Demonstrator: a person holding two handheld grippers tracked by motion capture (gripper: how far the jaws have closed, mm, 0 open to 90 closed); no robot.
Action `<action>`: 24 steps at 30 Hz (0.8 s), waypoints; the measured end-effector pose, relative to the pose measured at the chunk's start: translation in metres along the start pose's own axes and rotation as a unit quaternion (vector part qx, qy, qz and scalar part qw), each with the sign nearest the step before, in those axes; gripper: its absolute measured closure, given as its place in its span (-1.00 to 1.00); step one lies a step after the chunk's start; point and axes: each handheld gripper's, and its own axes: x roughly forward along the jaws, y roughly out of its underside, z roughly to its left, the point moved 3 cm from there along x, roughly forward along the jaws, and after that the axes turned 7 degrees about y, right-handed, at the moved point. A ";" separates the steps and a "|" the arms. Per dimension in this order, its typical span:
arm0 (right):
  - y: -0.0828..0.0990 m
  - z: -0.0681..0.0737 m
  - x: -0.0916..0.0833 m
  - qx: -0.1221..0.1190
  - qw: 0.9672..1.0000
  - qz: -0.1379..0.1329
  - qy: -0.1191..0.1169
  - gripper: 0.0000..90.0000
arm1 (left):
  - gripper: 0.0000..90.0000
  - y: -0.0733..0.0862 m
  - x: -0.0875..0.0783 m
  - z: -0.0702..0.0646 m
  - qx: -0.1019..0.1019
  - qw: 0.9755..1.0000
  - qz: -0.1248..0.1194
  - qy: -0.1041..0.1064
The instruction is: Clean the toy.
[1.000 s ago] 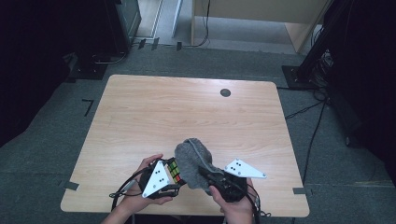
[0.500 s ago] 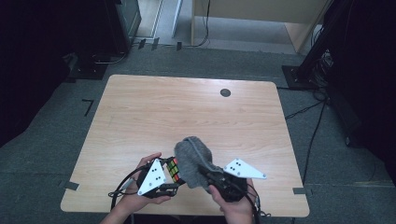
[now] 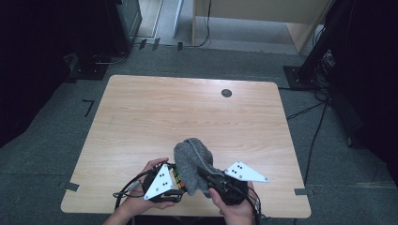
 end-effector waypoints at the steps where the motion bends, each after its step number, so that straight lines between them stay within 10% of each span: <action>1: 0.000 -0.006 -0.001 0.002 1.000 0.000 0.019 0.68 | -0.24 0.000 -0.001 0.001 -0.001 1.000 -0.001 -0.002; 4: -0.003 -0.009 -0.006 0.022 0.999 -0.017 0.015 0.68 | -0.24 0.001 0.000 0.004 -0.005 1.000 0.006 -0.011; 8: -0.006 0.016 -0.008 0.014 0.997 -0.027 -0.066 0.63 | -0.24 -0.002 0.001 0.001 -0.004 1.000 0.000 -0.008; 11: -0.005 0.021 -0.005 0.012 0.997 -0.019 -0.073 0.64 | -0.24 -0.004 -0.002 0.000 0.000 1.000 -0.009 -0.008; 18: -0.005 -0.024 -0.014 0.060 0.997 -0.037 0.003 0.70 | -0.24 -0.006 -0.018 0.011 -0.025 0.998 -0.063 -0.009; 24: -0.002 -0.001 -0.004 0.035 0.997 -0.037 -0.064 0.73 | -0.24 -0.007 -0.026 0.017 -0.069 0.990 -0.121 0.029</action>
